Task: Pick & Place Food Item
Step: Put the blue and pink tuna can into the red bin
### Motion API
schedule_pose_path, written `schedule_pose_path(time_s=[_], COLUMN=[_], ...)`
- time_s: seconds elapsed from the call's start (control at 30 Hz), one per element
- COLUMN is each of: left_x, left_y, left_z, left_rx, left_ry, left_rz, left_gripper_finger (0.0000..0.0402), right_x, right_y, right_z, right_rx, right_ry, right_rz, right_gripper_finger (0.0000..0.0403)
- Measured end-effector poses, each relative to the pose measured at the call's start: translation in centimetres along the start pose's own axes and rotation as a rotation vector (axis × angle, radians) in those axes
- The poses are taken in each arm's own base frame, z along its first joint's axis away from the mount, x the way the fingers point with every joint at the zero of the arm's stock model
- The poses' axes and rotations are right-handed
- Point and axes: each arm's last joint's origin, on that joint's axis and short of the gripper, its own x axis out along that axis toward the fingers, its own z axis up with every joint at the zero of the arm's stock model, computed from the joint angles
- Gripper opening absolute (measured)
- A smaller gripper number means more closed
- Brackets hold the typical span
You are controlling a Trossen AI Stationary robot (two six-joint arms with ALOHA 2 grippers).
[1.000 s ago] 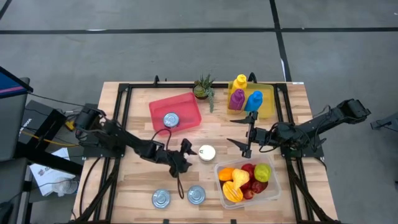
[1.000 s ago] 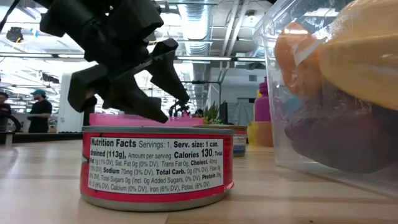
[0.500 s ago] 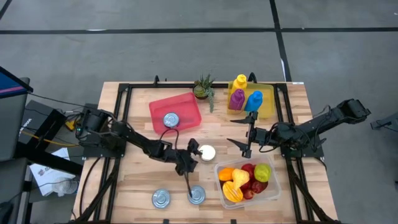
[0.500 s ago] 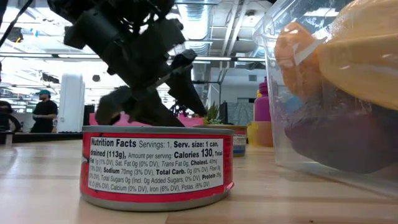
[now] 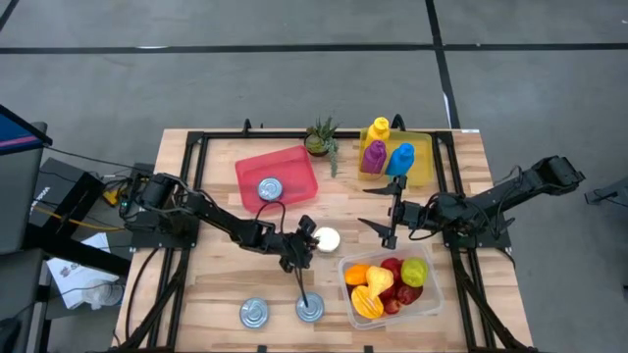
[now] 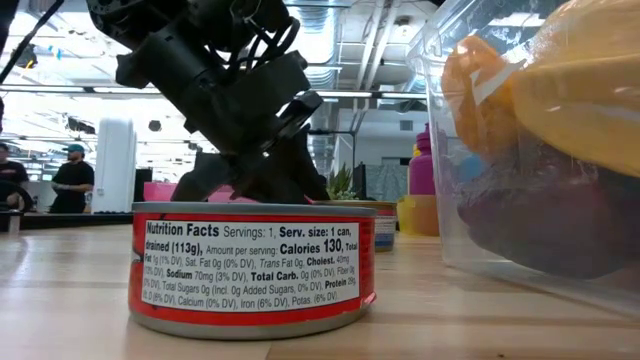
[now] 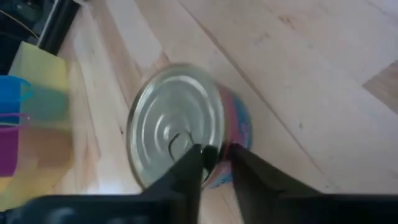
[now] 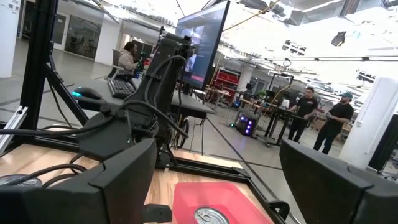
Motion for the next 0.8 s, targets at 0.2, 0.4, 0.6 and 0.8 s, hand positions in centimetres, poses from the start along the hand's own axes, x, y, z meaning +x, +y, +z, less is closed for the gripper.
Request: schedule_pose_path(time_s=[0.2, 0.4, 0.6, 0.8], left_x=[-0.1, -0.3, -1.1, -1.9], left_y=[0.0, -0.5, -1.1, -1.3], left_z=[0.1, 0.2, 0.9, 1.6], left_rx=[0.025, 0.043, 0.062, 0.044], left_ry=[0.001, 0.080, 0.178, 0.273], left_rz=[0.006, 0.104, 0.266, 0.473], left_gripper_finger=[0.0008, 0.0001, 0.0001, 0.0001], right_x=[0.0, 0.0, 0.0, 0.0], right_y=[0.0, 0.0, 0.0, 0.0], right_z=[0.0, 0.0, 0.0, 0.0], right_rx=[0.001, 0.001, 0.000, 0.000], right_ry=[0.000, 0.000, 0.000, 0.000], right_rz=[0.000, 0.000, 0.000, 0.000], right_gripper_finger=[0.0328, 0.0328, 0.0328, 0.0328])
